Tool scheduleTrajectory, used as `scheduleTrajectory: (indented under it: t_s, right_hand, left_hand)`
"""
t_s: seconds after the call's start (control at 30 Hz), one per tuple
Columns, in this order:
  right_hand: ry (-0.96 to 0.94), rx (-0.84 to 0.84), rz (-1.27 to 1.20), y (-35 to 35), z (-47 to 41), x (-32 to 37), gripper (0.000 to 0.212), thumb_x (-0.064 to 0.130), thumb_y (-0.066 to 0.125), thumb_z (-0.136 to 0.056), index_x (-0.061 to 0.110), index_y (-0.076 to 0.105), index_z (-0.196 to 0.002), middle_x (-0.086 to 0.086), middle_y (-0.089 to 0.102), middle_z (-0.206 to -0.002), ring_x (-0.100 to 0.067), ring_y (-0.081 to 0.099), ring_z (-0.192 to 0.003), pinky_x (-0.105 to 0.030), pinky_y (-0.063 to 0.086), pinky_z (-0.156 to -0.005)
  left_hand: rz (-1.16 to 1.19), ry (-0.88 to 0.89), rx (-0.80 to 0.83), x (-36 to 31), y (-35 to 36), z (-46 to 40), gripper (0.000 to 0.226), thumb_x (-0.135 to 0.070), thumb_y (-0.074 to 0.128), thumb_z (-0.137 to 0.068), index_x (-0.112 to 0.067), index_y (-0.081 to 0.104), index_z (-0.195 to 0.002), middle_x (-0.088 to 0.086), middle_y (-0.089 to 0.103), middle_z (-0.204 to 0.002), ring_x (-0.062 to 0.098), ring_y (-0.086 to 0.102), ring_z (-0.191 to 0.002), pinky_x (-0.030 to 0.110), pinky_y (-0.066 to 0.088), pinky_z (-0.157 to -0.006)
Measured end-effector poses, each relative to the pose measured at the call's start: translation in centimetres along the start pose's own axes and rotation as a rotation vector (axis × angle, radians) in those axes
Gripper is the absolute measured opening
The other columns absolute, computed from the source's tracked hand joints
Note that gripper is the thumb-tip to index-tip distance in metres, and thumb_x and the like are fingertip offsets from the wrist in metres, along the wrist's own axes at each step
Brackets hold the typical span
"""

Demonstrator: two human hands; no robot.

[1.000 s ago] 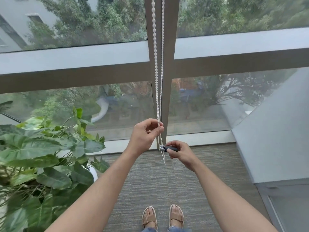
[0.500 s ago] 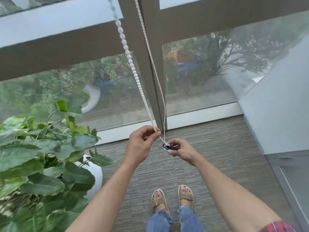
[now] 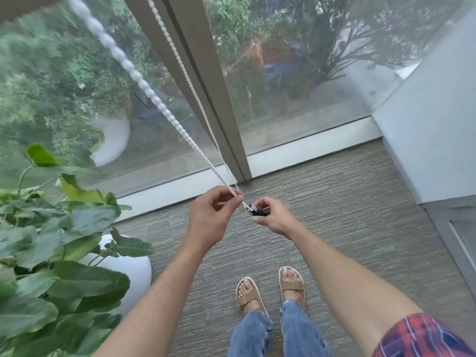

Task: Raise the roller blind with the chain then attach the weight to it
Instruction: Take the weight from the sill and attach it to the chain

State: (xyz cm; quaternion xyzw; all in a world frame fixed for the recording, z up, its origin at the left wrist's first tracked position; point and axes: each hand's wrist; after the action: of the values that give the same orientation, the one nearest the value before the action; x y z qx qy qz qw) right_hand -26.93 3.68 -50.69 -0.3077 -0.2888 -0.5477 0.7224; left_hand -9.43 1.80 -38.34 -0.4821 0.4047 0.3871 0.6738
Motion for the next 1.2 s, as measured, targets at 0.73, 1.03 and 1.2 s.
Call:
scheduleTrajectory:
  t_s: [0.73, 1.03, 1.2]
  right_hand:
    - [0.071, -0.078, 0.094, 5.5, -14.4, -14.2, 0.025, 0.01, 0.073, -0.084, 0.02, 0.058, -0.101, 0.002, 0.064, -0.105, -0.02, 0.062, -0.103, -0.037, 0.053, -0.094]
    - [0.095, -0.079, 0.207, 6.9, -16.9, -15.5, 0.03, 0.011, 0.071, -0.085, 0.018, 0.058, -0.111, -0.002, 0.064, -0.112, -0.017, 0.062, -0.1, -0.035, 0.054, -0.092]
    - [-0.008, -0.049, 0.166, 6.9, -15.9, -12.2, 0.036, 0.016, 0.071, -0.086, 0.026, 0.06, -0.118, 0.002, 0.061, -0.113, -0.008, 0.06, -0.087, -0.018, 0.046, -0.066]
  left_hand:
    - [0.168, 0.159, -0.045, 9.9, 1.2, -3.0, 0.014, -0.039, 0.078, -0.08, -0.03, 0.077, -0.091, -0.004, 0.078, -0.09, 0.017, 0.072, -0.083, 0.026, 0.058, -0.079]
    - [0.102, 0.166, -0.054, 11.2, 1.8, -2.7, 0.011, -0.039, 0.076, -0.081, -0.034, 0.076, -0.091, -0.005, 0.078, -0.091, 0.02, 0.072, -0.086, 0.041, 0.058, -0.082]
    - [-0.035, 0.149, 0.026, 10.0, 1.6, -2.4, 0.009, -0.027, 0.075, -0.083, -0.033, 0.076, -0.09, -0.01, 0.077, -0.088, 0.008, 0.072, -0.086, 0.02, 0.055, -0.08]
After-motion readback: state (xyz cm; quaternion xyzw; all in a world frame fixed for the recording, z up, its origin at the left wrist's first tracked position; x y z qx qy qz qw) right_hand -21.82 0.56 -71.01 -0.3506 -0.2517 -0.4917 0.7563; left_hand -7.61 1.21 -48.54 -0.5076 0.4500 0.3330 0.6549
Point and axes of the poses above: each hand's wrist, its own z-axis away from the middle knuckle, its own y-axis out of the palm, x = y × z
